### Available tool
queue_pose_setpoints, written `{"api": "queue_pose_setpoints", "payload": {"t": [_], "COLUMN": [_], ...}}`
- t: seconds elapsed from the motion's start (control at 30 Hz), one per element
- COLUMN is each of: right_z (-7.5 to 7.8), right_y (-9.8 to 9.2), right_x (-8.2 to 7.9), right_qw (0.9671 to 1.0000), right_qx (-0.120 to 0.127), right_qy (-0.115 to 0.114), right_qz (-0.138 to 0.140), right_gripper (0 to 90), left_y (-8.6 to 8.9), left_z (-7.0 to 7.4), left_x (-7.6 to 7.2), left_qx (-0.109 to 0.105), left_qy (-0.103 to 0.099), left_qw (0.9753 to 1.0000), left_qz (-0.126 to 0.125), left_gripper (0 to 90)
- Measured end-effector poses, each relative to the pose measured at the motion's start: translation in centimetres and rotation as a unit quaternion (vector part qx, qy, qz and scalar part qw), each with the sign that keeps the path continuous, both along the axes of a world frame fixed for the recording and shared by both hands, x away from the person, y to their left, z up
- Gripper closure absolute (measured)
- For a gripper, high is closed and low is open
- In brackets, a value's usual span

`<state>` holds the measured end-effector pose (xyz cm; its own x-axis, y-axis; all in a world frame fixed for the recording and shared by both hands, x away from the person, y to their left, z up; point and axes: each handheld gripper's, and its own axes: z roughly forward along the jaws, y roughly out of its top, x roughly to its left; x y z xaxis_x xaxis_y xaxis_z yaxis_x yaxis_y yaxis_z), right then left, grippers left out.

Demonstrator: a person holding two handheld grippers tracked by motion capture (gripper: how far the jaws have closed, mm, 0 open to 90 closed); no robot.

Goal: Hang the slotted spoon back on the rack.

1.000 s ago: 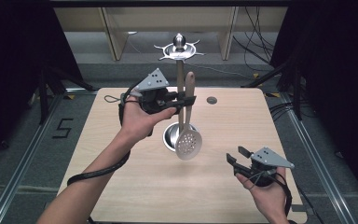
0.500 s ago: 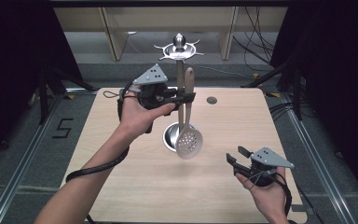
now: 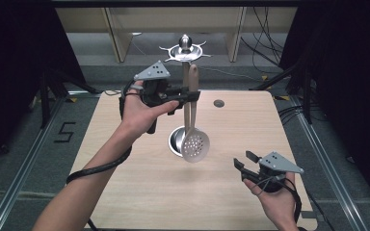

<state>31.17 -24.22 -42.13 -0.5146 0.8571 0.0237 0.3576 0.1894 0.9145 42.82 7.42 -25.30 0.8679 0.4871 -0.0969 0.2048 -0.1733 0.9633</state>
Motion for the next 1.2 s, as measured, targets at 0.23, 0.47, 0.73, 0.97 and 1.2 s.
{"api": "queue_pose_setpoints", "payload": {"t": [0.23, 0.47, 0.73, 0.97, 1.2], "right_z": [-0.1, -0.1, -0.2, -0.3, -0.5], "right_y": [0.2, 0.0, 0.0, 0.1, 0.1], "right_x": [-0.1, 0.0, 0.1, 0.0, 0.0], "right_qw": [0.9999, 1.0000, 1.0000, 1.0000, 0.9999], "right_qx": [0.007, 0.000, -0.003, 0.002, 0.008], "right_qy": [0.008, 0.008, 0.002, 0.003, 0.006], "right_qz": [0.000, 0.006, 0.003, 0.007, 0.005], "right_gripper": [47.1, 46.8, 46.5, 46.4, 46.4], "left_y": [0.0, 0.3, 0.5, 0.6, 0.9], "left_z": [0.1, 0.0, -0.2, -0.3, -0.7], "left_x": [0.4, 0.8, 1.2, 1.5, 1.7], "left_qx": [-0.003, -0.011, -0.021, -0.031, -0.045], "left_qy": [0.007, 0.015, 0.027, 0.032, 0.033], "left_qw": [1.0000, 0.9998, 0.9994, 0.9990, 0.9982], "left_qz": [0.000, 0.001, 0.001, 0.006, 0.023], "left_gripper": [74.4, 74.3, 74.1, 73.4, 71.3]}}
